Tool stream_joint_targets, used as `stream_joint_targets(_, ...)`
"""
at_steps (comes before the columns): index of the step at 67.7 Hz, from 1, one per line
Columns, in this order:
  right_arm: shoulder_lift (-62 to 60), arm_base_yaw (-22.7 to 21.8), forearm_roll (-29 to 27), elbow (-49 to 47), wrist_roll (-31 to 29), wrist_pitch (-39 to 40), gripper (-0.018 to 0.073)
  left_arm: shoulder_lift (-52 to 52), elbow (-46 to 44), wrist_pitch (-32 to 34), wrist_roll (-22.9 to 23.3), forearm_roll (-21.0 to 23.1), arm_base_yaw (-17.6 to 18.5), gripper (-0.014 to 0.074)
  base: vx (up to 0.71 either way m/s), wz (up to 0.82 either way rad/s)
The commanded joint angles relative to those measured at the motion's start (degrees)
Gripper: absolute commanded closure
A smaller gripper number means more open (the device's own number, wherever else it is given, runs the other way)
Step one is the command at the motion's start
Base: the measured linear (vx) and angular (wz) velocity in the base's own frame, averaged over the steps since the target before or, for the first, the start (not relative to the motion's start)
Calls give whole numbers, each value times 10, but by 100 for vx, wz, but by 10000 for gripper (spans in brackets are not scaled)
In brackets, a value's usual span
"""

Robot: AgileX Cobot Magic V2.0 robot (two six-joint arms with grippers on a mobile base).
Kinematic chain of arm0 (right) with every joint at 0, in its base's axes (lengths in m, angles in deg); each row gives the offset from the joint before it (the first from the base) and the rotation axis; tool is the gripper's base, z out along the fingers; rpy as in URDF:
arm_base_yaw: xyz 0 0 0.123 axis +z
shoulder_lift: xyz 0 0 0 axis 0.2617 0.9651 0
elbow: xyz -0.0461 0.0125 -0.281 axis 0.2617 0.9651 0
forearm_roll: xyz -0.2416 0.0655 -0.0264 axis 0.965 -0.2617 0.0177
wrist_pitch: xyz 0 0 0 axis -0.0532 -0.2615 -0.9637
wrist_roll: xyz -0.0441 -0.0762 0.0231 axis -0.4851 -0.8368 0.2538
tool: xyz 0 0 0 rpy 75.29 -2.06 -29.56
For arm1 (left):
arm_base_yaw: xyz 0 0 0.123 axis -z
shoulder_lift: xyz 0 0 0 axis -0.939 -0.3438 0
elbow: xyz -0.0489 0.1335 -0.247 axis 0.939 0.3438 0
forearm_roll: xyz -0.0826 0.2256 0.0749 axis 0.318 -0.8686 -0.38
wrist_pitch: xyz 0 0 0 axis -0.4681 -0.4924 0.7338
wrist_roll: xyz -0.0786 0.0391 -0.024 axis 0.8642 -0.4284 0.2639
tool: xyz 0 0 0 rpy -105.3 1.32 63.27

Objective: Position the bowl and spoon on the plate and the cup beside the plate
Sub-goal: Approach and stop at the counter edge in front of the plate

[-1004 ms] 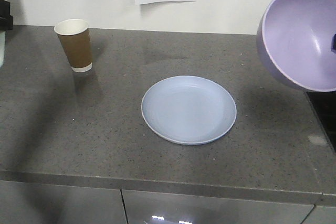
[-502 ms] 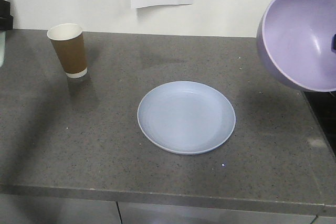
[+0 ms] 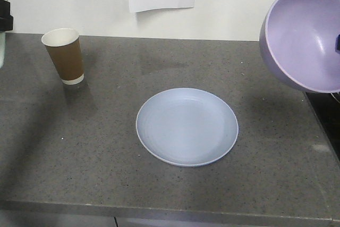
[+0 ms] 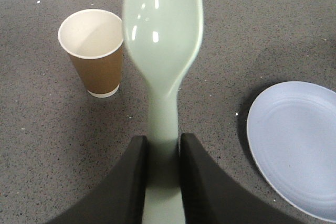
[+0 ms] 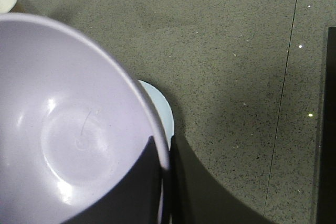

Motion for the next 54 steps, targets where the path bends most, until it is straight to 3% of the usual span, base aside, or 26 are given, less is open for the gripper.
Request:
stream_joint_targets(1,-10,0,-23,-18,-6,30,566,15,-15,32,0,14,1,603,4,-1)
stream_joint_targets(54,-10,0,-23,-18,-6,30,566,15,-15,32,0,14,1,603,3,0)
